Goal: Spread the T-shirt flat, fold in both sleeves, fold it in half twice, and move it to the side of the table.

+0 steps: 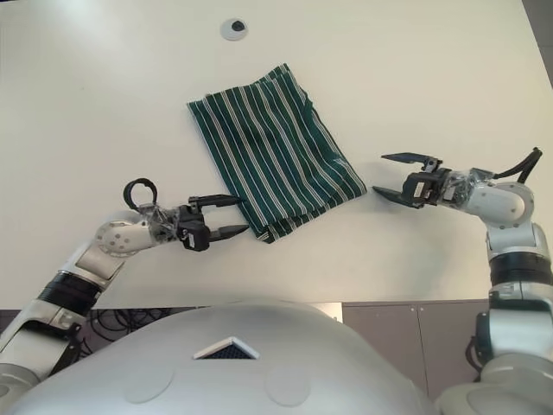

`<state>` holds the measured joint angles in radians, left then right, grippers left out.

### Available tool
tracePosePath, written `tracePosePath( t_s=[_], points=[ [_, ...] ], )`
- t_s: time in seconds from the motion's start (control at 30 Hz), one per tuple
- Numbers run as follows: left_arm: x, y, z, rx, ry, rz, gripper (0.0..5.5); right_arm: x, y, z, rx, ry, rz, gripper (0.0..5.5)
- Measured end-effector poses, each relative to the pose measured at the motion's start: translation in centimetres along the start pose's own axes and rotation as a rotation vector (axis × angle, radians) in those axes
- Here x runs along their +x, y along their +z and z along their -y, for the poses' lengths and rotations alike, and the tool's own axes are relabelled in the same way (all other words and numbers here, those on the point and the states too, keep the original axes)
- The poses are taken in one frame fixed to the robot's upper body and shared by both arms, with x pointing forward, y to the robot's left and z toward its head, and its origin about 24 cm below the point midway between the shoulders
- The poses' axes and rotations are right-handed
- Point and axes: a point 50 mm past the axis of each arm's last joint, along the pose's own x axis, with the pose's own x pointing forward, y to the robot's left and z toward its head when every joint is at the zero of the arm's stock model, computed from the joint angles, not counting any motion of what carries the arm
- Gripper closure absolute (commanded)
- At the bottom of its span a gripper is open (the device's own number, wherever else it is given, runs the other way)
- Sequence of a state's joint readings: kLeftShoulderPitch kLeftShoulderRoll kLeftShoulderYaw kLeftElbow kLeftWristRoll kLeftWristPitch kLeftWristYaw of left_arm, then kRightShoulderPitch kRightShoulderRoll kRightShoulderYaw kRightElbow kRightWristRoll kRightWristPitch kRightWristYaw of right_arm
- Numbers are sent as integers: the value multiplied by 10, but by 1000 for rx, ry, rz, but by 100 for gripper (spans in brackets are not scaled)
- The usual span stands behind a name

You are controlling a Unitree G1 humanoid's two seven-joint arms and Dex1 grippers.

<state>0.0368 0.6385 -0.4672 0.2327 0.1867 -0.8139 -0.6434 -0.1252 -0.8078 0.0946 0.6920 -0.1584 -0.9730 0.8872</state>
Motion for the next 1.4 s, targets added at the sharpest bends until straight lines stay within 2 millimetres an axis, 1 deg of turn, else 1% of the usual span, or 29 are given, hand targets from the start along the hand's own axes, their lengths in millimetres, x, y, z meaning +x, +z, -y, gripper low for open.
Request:
tracePosePath(
  t_s=[0.17, 0.27, 0.33, 0.5, 0.53, 0.6, 0.67, 0.77, 0.8, 1.17, 1.3, 1.33, 1.4],
  points=[
    [5, 1, 0, 42, 4, 22, 282, 1, 1, 1, -91, 12, 16, 238],
    [10, 4, 6, 34, -12, 59, 282, 6, 5, -2, -117, 27, 53, 238],
    [11, 5, 7, 31, -15, 65, 282, 11, 10, -5, -141, 47, 90, 238],
    [14, 5, 7, 32, -18, 78, 282, 26, 19, -2, -175, 52, 145, 238],
    [17, 5, 6, 31, -20, 87, 302, 33, 22, -3, -173, 45, 170, 235],
    [19, 5, 4, 45, -31, 95, 338, 37, 24, -2, -182, 55, 182, 235],
    [20, 5, 3, 47, -34, 97, 357, 40, 27, -2, -189, 60, 196, 235],
    [21, 5, 1, 55, -37, 107, 386, 50, 34, -4, -198, 72, 240, 235],
    [21, 5, 1, 56, -36, 108, 389, 51, 34, -3, -201, 75, 242, 253],
    [22, 6, -6, 76, -27, 121, 494, 54, 35, -9, -197, 112, 249, 432],
    [22, 6, -8, 78, -20, 126, 531, 55, 33, -11, -189, 121, 241, 512],
    [22, 6, -9, 78, -19, 126, 533, 55, 33, -11, -188, 123, 240, 524],
    [22, 6, -9, 78, -18, 127, 536, 55, 33, -12, -188, 124, 237, 531]
  ],
)
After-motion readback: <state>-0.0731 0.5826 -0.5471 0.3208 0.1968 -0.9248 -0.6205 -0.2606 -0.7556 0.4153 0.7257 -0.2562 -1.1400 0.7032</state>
